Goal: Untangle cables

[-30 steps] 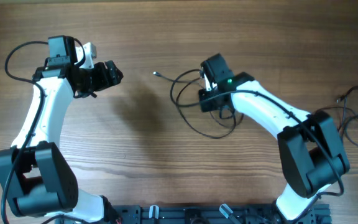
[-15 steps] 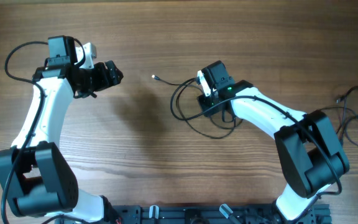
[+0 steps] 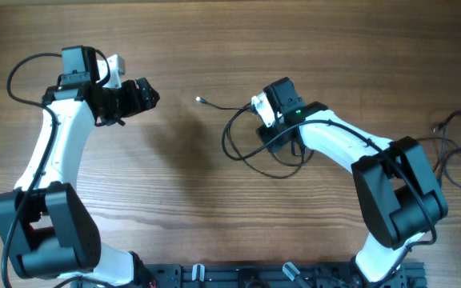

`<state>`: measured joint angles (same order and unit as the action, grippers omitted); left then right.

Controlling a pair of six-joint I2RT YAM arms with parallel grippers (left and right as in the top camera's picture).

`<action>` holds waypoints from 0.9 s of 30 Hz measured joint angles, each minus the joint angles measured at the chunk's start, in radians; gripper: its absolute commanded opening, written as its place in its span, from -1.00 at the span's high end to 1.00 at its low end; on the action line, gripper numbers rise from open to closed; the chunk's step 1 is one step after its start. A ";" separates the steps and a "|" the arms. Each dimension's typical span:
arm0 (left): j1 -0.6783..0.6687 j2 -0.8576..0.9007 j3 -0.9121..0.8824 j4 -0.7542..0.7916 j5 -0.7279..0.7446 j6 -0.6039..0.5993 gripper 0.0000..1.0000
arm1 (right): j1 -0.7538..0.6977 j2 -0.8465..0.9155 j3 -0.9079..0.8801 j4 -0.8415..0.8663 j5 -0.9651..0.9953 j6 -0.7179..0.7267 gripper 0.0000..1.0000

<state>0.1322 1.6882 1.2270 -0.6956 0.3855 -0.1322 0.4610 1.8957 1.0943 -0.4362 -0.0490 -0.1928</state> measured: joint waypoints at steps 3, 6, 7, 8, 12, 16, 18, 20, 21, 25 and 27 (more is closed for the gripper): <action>0.000 0.000 0.000 0.000 0.006 0.000 -0.79 | 0.000 0.000 0.000 0.001 -0.011 -0.026 0.91; 0.000 0.000 0.000 0.000 0.006 0.000 -0.79 | 0.000 -0.005 0.005 0.012 0.004 0.021 0.91; 0.000 0.000 0.000 -0.001 0.006 0.000 -0.79 | -0.001 -0.005 0.008 0.015 0.013 0.048 0.91; 0.000 0.000 0.000 0.000 0.006 0.000 -0.79 | -0.001 -0.005 0.008 0.014 0.020 0.066 0.91; 0.000 0.000 0.000 -0.001 0.013 0.000 -0.79 | 0.003 -0.005 0.023 -0.019 0.080 0.146 0.92; 0.000 0.000 0.000 -0.001 0.032 0.000 -0.79 | 0.002 -0.005 0.126 -0.144 0.137 0.196 0.91; 0.000 0.000 0.000 -0.002 0.042 0.000 -0.79 | 0.002 -0.027 0.235 -0.212 0.154 0.201 0.92; 0.000 0.000 0.000 -0.005 0.047 0.000 -0.79 | 0.002 -0.069 0.336 -0.275 0.164 0.204 0.91; 0.000 0.000 0.000 -0.005 0.049 0.000 -0.78 | 0.000 -0.097 0.400 -0.306 0.171 0.212 0.91; 0.000 0.000 0.000 -0.005 0.051 0.000 -0.79 | -0.063 -0.122 0.629 -0.388 0.218 0.253 0.91; 0.000 0.000 0.000 -0.006 0.051 0.000 -0.79 | -0.151 -0.122 0.732 -0.385 0.219 0.261 0.92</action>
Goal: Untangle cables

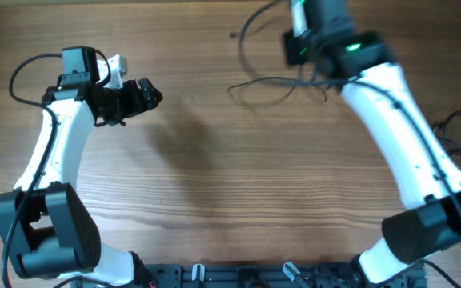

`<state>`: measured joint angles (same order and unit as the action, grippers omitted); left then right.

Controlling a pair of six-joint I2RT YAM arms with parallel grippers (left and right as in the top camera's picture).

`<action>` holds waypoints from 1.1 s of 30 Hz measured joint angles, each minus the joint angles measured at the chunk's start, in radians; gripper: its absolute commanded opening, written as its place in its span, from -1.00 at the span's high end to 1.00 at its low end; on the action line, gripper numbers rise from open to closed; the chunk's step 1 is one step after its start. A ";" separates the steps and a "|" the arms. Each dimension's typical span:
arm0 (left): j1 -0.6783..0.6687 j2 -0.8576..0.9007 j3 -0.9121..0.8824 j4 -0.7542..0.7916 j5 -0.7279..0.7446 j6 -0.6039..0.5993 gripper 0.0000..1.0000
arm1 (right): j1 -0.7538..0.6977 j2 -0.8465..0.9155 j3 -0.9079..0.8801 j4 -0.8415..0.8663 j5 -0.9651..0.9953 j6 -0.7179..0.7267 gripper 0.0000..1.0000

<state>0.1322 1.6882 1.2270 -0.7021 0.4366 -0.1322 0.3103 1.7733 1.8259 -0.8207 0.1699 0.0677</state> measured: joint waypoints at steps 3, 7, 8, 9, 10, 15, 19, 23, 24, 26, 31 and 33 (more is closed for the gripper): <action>0.000 0.000 0.000 0.000 0.000 0.000 -0.80 | -0.201 -0.001 0.124 0.002 -0.042 0.000 0.91; 0.000 0.000 0.000 0.007 0.027 0.000 -0.81 | -0.494 0.030 0.224 0.031 -0.173 0.000 0.92; 0.000 0.000 0.000 0.007 0.038 0.000 -0.80 | -0.571 0.071 0.265 0.034 -0.202 0.000 0.92; 0.000 0.000 0.000 0.005 0.045 0.000 -0.80 | -0.607 0.101 0.293 0.036 -0.212 0.000 0.92; -0.001 0.000 0.000 0.005 0.050 0.000 -0.80 | -0.645 0.137 0.320 0.028 -0.215 0.000 0.92; -0.041 0.000 0.000 -0.035 0.068 0.000 -0.80 | -0.839 0.356 0.402 -0.054 -0.192 0.000 0.92; -0.130 0.000 0.000 -0.035 0.074 0.013 -0.80 | -0.985 0.505 0.404 -0.090 -0.169 0.068 0.91; -0.196 0.000 0.000 -0.024 0.075 0.023 -0.82 | -1.027 0.533 0.404 -0.100 -0.132 0.134 0.91; -0.210 0.000 0.000 -0.020 0.075 0.023 -0.82 | -1.035 0.533 0.404 -0.100 -0.124 0.145 0.84; -0.228 0.000 0.000 -0.015 0.075 0.024 -0.84 | -1.043 0.533 0.404 -0.100 -0.119 0.157 -0.73; -0.239 0.000 0.000 -0.012 0.075 0.039 -0.88 | -1.042 0.533 0.404 -0.100 -0.165 0.194 -1.00; -0.240 0.000 0.000 -0.012 0.075 0.047 -1.00 | -1.042 0.533 0.416 -0.108 -0.230 0.216 -0.99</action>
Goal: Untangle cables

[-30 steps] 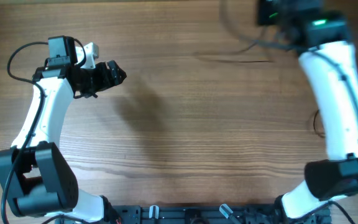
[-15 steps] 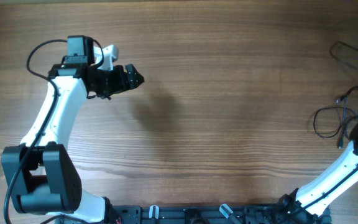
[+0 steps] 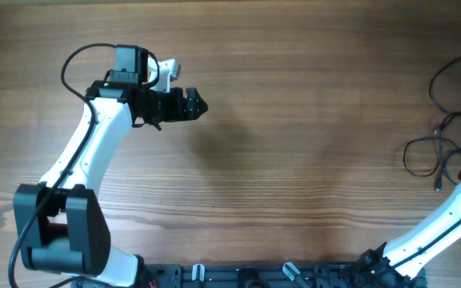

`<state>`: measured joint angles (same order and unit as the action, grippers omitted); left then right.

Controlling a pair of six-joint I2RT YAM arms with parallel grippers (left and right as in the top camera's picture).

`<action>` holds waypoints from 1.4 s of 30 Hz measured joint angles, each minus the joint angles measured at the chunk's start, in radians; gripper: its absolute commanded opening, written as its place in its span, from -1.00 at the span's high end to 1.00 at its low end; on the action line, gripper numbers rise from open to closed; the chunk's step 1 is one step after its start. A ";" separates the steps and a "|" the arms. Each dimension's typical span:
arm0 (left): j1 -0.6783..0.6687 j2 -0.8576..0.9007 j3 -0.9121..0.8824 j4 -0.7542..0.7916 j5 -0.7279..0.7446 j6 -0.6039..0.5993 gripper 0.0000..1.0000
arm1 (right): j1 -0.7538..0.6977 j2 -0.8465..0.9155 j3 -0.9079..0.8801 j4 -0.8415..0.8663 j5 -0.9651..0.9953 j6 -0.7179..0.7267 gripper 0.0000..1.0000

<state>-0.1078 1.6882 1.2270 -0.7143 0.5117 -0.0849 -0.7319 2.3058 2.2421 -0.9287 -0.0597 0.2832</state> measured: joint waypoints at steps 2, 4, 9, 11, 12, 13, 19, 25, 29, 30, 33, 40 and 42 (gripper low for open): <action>-0.004 0.000 0.000 0.000 0.000 0.024 -1.00 | 0.003 -0.006 0.031 -0.004 -0.050 0.012 -0.99; -0.009 0.000 0.000 -0.001 0.000 0.048 -0.99 | 0.010 -0.063 0.044 -0.019 -0.067 0.021 -0.99; -0.011 -0.012 -0.001 0.031 -0.011 0.091 -1.00 | 0.020 -0.357 0.061 -0.181 -0.082 0.055 -0.99; -0.025 -0.067 -0.004 0.072 -0.062 0.097 -1.00 | 0.023 -0.481 0.077 -0.194 -0.107 0.004 -0.99; -0.029 -0.093 -0.004 0.082 -0.086 0.093 -0.99 | 0.027 -0.510 0.076 -0.208 -0.121 -0.022 -1.00; -0.033 -0.133 -0.004 0.087 -0.132 0.087 -0.99 | 0.049 -0.566 0.051 -0.237 -0.146 -0.071 -0.99; -0.056 -0.259 -0.018 0.090 -0.316 0.079 -1.00 | 0.304 -0.875 -0.502 -0.007 -0.141 -0.154 -1.00; -0.166 -0.358 -0.189 0.148 -0.461 0.040 -1.00 | 0.472 -1.327 -1.146 0.219 -0.084 -0.093 -1.00; -0.244 -0.571 -0.304 0.197 -0.531 -0.024 -1.00 | 0.594 -1.538 -1.326 0.140 0.015 -0.044 -1.00; -0.244 -0.638 -0.343 0.192 -0.544 -0.042 -1.00 | 0.615 -1.551 -1.338 0.134 0.024 -0.023 -1.00; -0.244 -0.724 -0.444 0.184 -0.554 -0.077 -1.00 | 0.742 -1.599 -1.363 0.098 0.101 0.022 -0.99; -0.169 -0.853 -0.529 0.132 -0.620 -0.119 -1.00 | 1.184 -1.584 -1.547 0.174 0.311 0.189 -1.00; -0.151 -0.855 -0.531 0.128 -0.616 -0.115 -1.00 | 1.235 -1.561 -1.566 0.208 0.379 0.214 -1.00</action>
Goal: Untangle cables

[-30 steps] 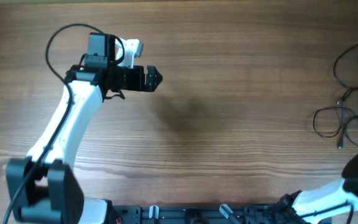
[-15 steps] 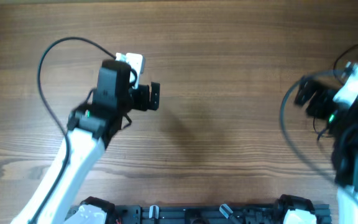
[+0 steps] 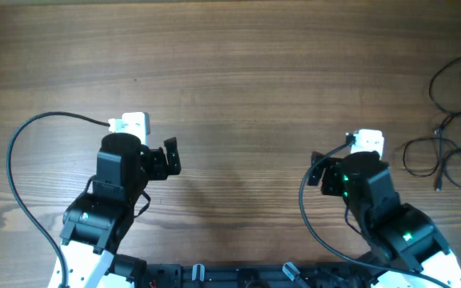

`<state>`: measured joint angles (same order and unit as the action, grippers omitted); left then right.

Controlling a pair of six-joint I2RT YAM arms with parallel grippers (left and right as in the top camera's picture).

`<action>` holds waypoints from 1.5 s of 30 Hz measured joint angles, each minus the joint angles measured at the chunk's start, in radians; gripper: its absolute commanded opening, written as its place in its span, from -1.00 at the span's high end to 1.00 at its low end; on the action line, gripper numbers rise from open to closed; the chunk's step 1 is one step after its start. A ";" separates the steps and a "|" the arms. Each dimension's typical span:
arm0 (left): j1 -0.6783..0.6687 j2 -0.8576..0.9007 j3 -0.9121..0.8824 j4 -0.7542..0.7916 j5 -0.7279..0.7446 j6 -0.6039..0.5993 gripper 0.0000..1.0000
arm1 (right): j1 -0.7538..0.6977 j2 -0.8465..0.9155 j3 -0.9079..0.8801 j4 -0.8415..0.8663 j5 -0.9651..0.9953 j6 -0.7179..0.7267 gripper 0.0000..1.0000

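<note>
Black cables lie in loose loops at the table's far right edge: one bundle [image 3: 441, 154] with a plug end hanging down, and another loop [image 3: 457, 82] above it, running out of the frame. My left gripper [image 3: 172, 157] sits low at the left, pointing right, its fingers apart and empty. On the other side, my right gripper [image 3: 316, 170] sits low at the right and points left. It is open, holds nothing, and is well clear of the cables.
The wooden table [image 3: 238, 88] spans the whole view. Each arm's own black lead arcs beside its base. A black rail runs along the front edge [image 3: 238, 276].
Both arms have pulled back to the front of the table. The left gripper was up at mid-left and is now low; the right arm, mostly out of view before, now sits low at right.
First my right gripper was at a tangled cable in the table's middle, with the left gripper open at upper left. Then the right arm held that cable near the far edge. Later the cable lay at the far right with the others. Now both arms rest at the front.
</note>
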<state>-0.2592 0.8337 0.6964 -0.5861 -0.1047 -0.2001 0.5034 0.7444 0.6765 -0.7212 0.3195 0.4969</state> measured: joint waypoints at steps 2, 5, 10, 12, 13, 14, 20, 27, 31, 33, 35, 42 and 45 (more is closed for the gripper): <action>0.000 0.000 0.000 0.000 0.010 0.001 -1.00 | 0.006 0.003 0.000 0.033 0.037 -0.008 -1.00; 0.000 0.000 0.000 -0.002 0.023 0.002 -1.00 | -0.008 0.008 0.000 0.096 -0.003 -0.101 -1.00; 0.000 0.000 -0.001 0.000 0.062 0.004 -1.00 | -0.265 0.109 0.000 0.197 -0.228 -0.249 -1.00; 0.000 0.000 -0.002 0.002 0.077 0.004 -1.00 | -0.378 0.149 0.000 0.209 -0.328 -0.306 -1.00; 0.000 0.000 -0.002 0.001 0.078 0.004 -1.00 | -0.410 0.156 0.000 0.210 -0.355 -0.318 -1.00; 0.000 0.000 -0.002 0.002 0.083 0.004 -1.00 | -0.446 0.160 0.000 0.214 -0.382 -0.332 -1.00; 0.000 0.019 -0.002 0.006 0.103 0.012 -1.00 | -0.531 0.162 0.000 0.183 -0.415 -0.390 -1.00; 0.000 0.114 -0.003 0.035 0.104 0.015 -1.00 | -0.532 0.058 -0.020 0.199 -0.389 -0.390 -0.99; 0.000 0.084 -0.004 0.014 0.124 0.015 -1.00 | -0.532 -0.050 -0.021 0.116 -0.347 -0.351 -0.99; 0.000 0.005 -0.004 -0.023 0.132 0.015 -1.00 | -0.532 -0.145 -0.023 0.089 -0.336 -0.329 -1.00; 0.000 -0.139 -0.005 -0.061 0.113 0.015 -1.00 | -0.532 -0.306 -0.023 0.093 -0.323 -0.311 -1.00; 0.000 -0.286 -0.078 -0.082 0.042 0.014 -1.00 | -0.532 -0.326 -0.034 0.072 -0.324 -0.303 -1.00; 0.000 -0.284 -0.087 -0.066 0.042 0.014 -1.00 | -0.532 -0.325 -0.034 0.079 -0.343 -0.304 -1.00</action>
<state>-0.2592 0.5495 0.6094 -0.6518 -0.0631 -0.1860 -0.0284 0.4198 0.6430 -0.6422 -0.0235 0.1925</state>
